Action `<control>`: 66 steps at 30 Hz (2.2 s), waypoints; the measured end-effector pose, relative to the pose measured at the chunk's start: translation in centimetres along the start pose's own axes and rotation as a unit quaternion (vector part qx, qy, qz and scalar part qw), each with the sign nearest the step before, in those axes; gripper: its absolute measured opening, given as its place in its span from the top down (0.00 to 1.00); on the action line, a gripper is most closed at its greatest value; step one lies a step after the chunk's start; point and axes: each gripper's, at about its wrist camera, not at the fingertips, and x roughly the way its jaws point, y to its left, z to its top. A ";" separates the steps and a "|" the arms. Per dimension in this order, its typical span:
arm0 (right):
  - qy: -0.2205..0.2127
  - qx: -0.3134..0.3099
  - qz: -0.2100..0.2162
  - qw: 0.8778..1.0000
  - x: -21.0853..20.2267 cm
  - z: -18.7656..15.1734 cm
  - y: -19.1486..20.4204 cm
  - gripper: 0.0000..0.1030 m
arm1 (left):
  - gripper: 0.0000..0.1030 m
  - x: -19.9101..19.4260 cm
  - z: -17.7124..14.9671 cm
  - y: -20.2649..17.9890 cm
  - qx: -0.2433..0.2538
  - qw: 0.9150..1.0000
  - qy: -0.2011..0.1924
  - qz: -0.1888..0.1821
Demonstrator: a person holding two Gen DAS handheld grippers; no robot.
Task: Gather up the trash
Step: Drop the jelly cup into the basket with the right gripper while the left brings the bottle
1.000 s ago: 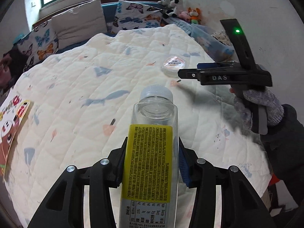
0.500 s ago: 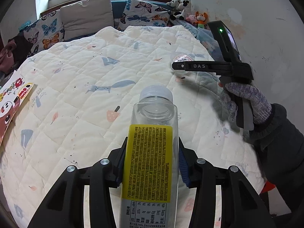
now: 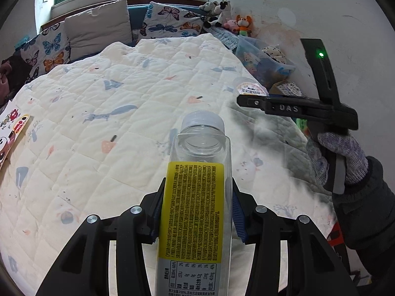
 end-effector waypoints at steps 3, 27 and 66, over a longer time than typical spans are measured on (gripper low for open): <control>-0.003 -0.004 -0.015 1.000 -1.8 -1.8 -0.6 0.37 | 0.57 0.2 -0.4 -1.5 0.004 1.000 0.003 -0.007; -0.022 0.087 -0.112 0.990 -13.8 -14.5 -13.0 0.37 | 0.57 2.4 -1.7 -15.6 0.070 0.995 0.020 -0.064; -0.049 0.214 -0.187 0.958 -21.7 -22.1 -26.6 0.28 | 0.57 11.8 5.6 -34.5 0.189 0.974 0.057 -0.112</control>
